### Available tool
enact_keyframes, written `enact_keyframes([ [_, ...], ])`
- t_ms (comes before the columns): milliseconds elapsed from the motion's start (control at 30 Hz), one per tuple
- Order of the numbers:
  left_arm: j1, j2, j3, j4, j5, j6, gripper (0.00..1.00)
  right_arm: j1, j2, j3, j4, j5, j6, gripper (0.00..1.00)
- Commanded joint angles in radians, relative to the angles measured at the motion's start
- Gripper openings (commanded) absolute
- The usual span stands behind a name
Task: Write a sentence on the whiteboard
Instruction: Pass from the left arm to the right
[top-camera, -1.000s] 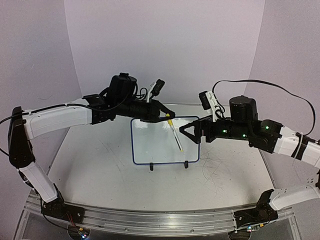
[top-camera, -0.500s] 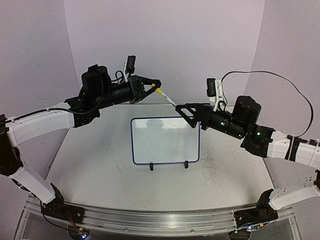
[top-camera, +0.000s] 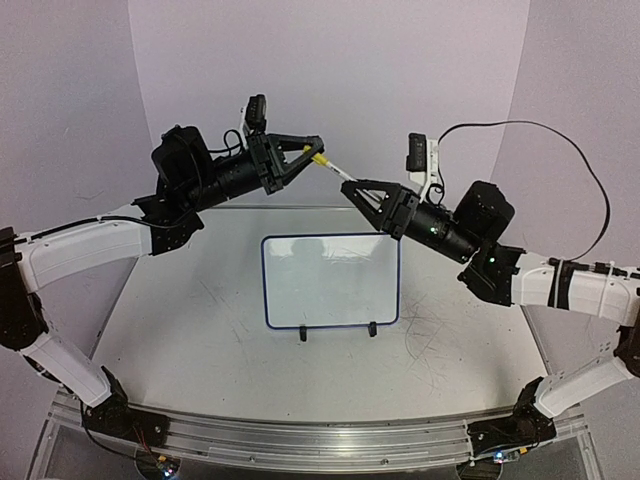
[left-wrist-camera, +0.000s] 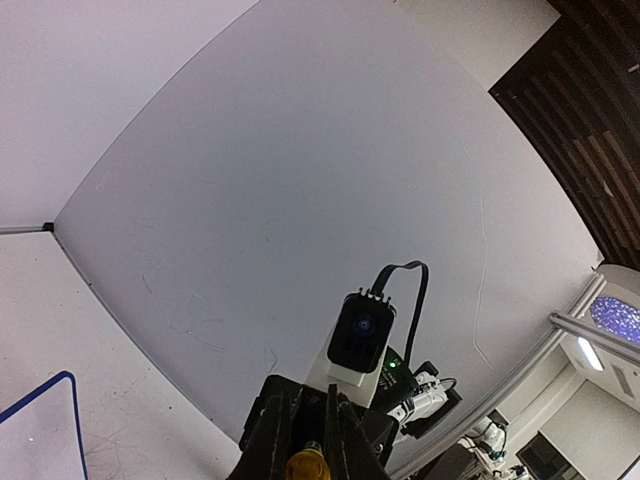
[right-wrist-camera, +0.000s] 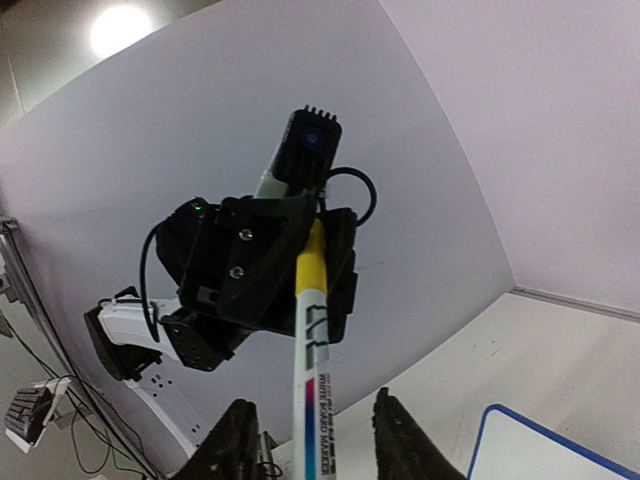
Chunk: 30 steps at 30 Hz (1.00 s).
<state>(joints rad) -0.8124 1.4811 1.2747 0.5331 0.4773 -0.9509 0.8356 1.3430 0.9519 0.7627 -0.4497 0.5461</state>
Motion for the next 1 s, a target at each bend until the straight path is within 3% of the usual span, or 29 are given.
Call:
enact_keyframes([
  [0, 0.005, 0.016, 0.007, 0.106, 0.033, -0.049, 0.00, -0.006, 0.011, 0.046, 0.105, -0.044, 0.026, 0.35],
  [200, 0.005, 0.033, -0.006, 0.161, 0.041, -0.085, 0.00, -0.006, 0.020, 0.053, 0.132, -0.043, 0.037, 0.28],
  [400, 0.007, 0.036, -0.009, 0.181, 0.045, -0.094, 0.00, -0.008, 0.036, 0.063, 0.154, -0.053, 0.054, 0.14],
  [700, 0.015, 0.037, -0.023, 0.189, 0.044, -0.107, 0.00, -0.012, 0.035, 0.051, 0.171, -0.028, 0.067, 0.26],
  [967, 0.016, 0.045, -0.020, 0.193, 0.051, -0.113, 0.00, -0.017, 0.038, 0.058, 0.175, -0.029, 0.062, 0.17],
])
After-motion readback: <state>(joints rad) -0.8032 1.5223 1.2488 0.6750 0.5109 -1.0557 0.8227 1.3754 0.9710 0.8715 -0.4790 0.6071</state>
